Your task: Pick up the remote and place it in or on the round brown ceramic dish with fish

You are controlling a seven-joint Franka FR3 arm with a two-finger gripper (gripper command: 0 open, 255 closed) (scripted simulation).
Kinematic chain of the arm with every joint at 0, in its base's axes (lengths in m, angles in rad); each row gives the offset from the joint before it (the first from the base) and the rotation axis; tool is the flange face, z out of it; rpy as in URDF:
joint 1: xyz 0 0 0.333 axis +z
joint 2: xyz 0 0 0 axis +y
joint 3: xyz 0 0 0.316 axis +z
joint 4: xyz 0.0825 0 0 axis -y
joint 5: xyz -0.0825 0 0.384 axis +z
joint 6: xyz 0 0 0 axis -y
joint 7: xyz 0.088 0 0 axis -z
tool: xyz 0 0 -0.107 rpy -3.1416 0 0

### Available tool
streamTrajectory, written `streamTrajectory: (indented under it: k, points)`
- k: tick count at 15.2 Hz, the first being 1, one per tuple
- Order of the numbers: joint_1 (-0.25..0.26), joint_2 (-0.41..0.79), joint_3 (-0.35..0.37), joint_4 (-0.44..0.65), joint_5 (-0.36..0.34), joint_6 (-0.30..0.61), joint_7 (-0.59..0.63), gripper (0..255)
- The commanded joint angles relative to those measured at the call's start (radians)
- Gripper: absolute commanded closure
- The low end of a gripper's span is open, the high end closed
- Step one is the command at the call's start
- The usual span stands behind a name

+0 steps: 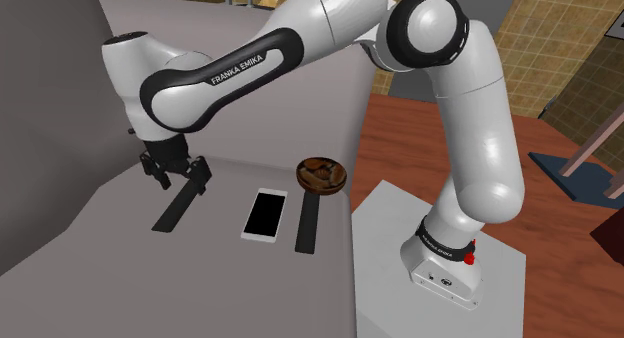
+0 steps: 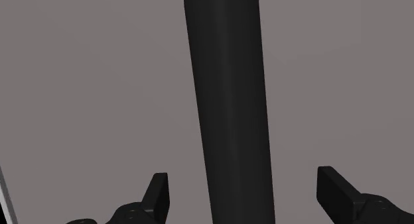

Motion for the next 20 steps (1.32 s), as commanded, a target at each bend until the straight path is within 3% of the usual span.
streamTrajectory:
  k: [1,8,9,20]
  points:
    - [-0.001,0.004,-0.002,-0.012,-0.003,0.015,0.002,0]
    - [-0.001,0.004,-0.002,-0.011,-0.003,0.015,0.002,0]
    - [-0.001,0.004,-0.002,-0.011,-0.003,0.015,0.002,255]
    - [-0.003,-0.009,0.003,-0.003,0.004,-0.005,-0.002,255]
